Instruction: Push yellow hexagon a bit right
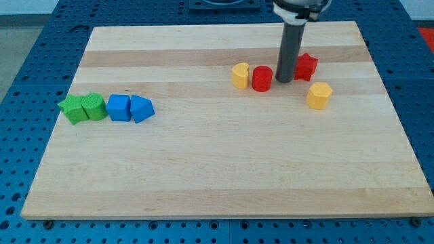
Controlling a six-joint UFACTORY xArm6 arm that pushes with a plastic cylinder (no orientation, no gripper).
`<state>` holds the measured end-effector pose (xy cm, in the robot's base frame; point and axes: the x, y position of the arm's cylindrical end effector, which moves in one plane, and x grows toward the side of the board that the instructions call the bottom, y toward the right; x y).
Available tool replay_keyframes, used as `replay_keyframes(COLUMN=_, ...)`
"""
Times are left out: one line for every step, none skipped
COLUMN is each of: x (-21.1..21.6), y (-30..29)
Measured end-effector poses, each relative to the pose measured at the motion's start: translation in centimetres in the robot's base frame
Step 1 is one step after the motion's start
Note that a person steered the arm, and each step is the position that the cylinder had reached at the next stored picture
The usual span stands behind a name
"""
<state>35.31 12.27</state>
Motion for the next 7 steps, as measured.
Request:
replay_keyframes(x=-1.4, y=3.9)
replay_keyframes(x=-1.5, y=4.6)
replay_keyframes(x=-1.2, y=0.2)
replay_keyframes(x=-0.3, y=-2.8)
replay_keyframes(x=2.1, y=-2.8)
replay_keyframes(x=5.2, y=-2.8)
replay_keyframes(x=7.6, y=-1.6)
